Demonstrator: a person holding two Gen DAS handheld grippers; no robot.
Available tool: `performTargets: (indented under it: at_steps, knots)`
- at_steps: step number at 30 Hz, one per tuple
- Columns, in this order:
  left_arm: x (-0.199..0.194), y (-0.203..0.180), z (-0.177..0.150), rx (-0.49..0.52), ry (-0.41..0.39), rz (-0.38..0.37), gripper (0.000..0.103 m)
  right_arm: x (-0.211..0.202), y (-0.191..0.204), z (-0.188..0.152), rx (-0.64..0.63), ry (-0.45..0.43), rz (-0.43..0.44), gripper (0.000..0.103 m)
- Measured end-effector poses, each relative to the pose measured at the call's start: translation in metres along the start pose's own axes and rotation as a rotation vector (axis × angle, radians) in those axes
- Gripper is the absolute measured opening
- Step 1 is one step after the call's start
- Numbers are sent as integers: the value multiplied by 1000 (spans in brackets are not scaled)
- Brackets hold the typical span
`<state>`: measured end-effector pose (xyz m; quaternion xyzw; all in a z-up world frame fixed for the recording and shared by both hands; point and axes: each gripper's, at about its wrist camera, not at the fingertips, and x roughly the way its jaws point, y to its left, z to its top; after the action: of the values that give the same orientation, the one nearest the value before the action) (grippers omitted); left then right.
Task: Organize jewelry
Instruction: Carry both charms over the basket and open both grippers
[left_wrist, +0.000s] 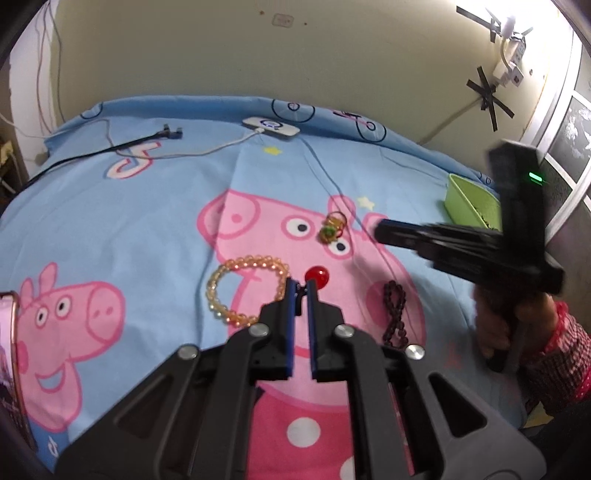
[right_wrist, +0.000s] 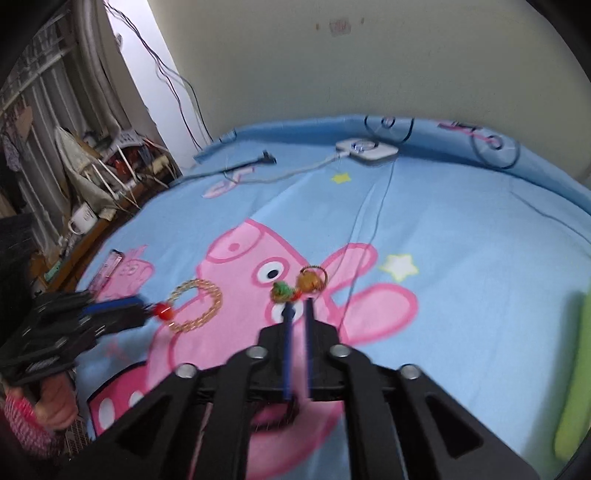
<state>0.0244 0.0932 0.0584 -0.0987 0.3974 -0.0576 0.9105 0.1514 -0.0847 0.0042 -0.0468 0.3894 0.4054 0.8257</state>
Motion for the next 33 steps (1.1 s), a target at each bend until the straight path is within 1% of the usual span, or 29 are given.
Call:
performTargets:
  at_steps: [1,3,4,6,7,8,9,10,11,12,13,16,19,23,25,28,29,30,31,33]
  knots:
    - [-2,0,-2,-2,0,3,6,7,2,4,-19,11,8,17]
    - [-3,2,-6,-10,4,10,6,13,8,6,-62,-2,-14,32]
    - [-3,3,-7,-14,7,10,6,15,11,6,-83,-8,-23,34]
    - [-2,6,-9,-26,13,9,6,17,11,6,-100,7,-14,34]
    - [-1,7,-9,-30,15,7,6,18,13,7,-119,14,-16,34]
    - [0,9,-9,-33,17,5,6,21,16,7,-142,19,-36,33]
    - [2,9,-9,-35,18,2,6,23,17,8,-157,25,-48,26]
    - [3,8,-9,-35,20,-2,6,27,19,9,-171,37,-50,17]
    - [4,8,-9,-35,21,-5,6,32,21,10,-186,54,-59,12]
    - [5,6,-9,-31,22,-8,6,37,22,11,-195,73,-67,0]
    - [6,5,-9,-27,23,-11,6,40,22,11,-201,93,-59,0]
    - [6,2,-10,-20,23,-21,6,35,23,5,-228,91,-69,0]
    - [5,0,-8,-18,20,-32,6,17,17,-5,-184,83,-32,0]
    - [9,-11,3,16,23,-58,6,-28,4,-23,-101,17,22,0]
    - [12,-24,13,52,21,-78,6,-64,-10,-34,-41,-56,14,0]
    - [20,-57,35,121,11,-134,6,-118,-40,-47,48,-179,-51,0]
    - [24,-72,43,148,8,-160,6,-132,-47,-51,69,-212,-82,0]
    - [27,-83,49,168,7,-181,6,-150,-59,-57,99,-252,-131,0]
    - [32,-98,56,194,5,-208,6,-165,-72,-64,132,-282,-173,0]
    - [42,-126,68,237,5,-252,6,-185,-94,-76,189,-316,-224,0]
